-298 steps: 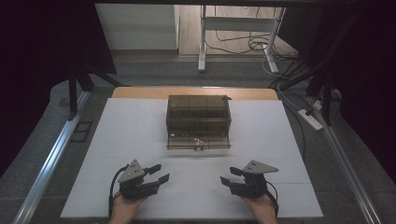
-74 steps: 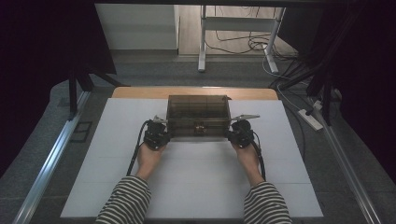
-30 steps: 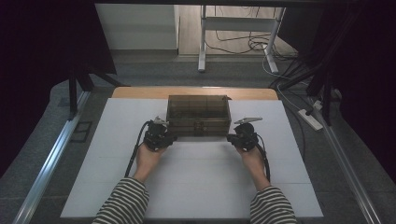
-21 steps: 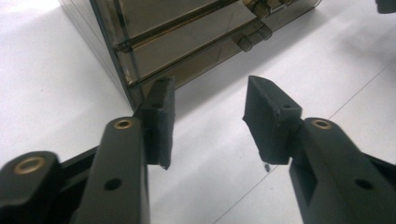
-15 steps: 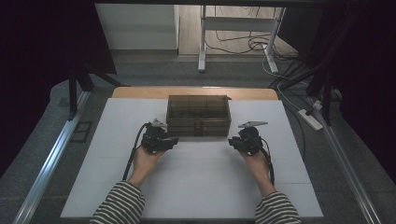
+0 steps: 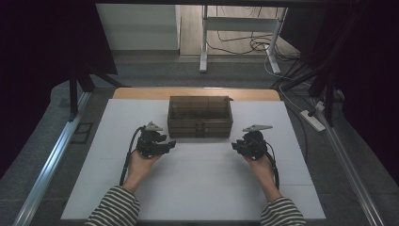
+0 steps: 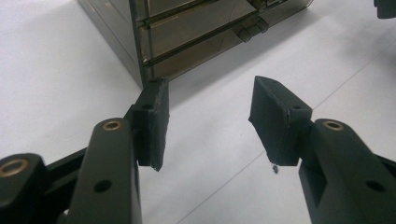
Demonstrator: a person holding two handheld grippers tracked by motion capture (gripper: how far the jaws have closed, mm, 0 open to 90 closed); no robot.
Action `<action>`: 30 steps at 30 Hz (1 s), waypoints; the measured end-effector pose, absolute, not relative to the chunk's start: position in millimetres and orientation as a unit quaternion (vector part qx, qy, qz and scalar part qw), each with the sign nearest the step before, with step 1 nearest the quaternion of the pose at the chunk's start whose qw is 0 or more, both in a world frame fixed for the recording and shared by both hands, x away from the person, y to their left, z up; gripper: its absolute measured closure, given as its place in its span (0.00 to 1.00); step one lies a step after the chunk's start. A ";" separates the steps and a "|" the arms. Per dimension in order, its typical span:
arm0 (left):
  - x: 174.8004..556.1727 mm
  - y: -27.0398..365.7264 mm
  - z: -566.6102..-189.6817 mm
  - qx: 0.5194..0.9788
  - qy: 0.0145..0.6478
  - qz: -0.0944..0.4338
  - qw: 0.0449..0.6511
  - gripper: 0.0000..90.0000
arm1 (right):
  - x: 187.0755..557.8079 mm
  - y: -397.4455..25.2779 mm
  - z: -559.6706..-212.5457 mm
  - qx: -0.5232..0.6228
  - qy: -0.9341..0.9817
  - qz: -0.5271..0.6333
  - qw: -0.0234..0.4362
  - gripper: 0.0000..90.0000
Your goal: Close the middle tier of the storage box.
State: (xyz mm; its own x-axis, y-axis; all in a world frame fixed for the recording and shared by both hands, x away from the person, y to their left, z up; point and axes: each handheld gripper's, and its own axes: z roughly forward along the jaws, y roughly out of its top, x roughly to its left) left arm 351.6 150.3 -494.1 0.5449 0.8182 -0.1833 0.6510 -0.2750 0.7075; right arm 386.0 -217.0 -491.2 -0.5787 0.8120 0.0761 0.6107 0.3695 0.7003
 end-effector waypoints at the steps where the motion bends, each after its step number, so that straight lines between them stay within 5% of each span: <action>1: 350.1 151.6 -494.0 0.791 0.463 0.109 0.384 0.53 | 385.4 -217.3 -490.9 0.436 0.816 0.352 0.142 0.75; 30: 319.1 170.8 -494.1 0.787 0.447 0.119 0.409 0.51 | 362.3 -234.3 -485.1 0.418 0.818 0.366 0.148 0.68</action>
State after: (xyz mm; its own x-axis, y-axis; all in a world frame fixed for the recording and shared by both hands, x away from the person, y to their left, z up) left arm 319.1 170.8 -494.1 0.5730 0.7997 -0.1792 0.6056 -0.2657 0.7501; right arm 362.3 -234.3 -485.1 -0.6069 0.7921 0.0648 0.5760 0.3822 0.7226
